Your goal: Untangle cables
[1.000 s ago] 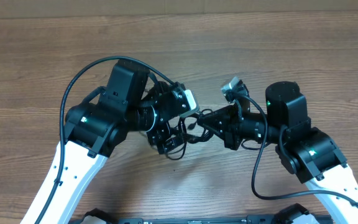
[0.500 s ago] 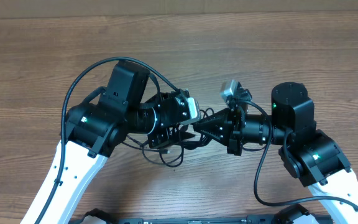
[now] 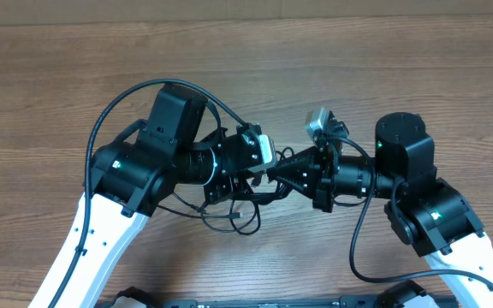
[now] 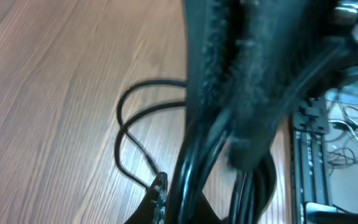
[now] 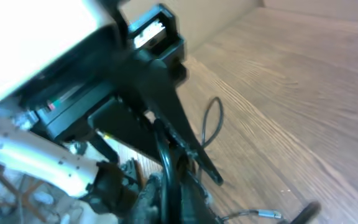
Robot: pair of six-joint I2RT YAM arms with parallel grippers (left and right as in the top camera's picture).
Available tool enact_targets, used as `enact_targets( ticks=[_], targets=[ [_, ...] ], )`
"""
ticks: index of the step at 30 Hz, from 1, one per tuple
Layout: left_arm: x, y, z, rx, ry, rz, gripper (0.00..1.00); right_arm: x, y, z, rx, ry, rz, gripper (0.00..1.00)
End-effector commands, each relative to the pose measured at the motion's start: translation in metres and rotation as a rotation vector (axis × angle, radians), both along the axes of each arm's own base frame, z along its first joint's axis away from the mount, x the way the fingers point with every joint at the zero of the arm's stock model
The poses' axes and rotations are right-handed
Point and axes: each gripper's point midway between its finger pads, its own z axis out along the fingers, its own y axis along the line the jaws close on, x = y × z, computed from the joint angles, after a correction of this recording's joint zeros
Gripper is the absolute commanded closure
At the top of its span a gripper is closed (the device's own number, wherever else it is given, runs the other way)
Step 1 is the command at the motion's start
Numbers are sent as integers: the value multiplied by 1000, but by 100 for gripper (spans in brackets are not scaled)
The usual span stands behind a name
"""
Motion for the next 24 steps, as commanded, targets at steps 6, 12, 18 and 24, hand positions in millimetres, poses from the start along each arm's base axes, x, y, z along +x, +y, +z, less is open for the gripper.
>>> enact_targets(
  ticks=[6,12,18,24],
  targets=[
    [52,40,-1,55,95,566,96,37,-27,-8,-68,104,-334,3],
    [70,36,15,-86,169,736,96,35,-28,-15,-88,134,-333,0],
    [71,11,42,-235,170,629,96,37,-27,-28,-117,176,-333,0],
    [79,3,60,-336,190,648,96,43,-24,-43,-147,222,-332,0]
  ],
)
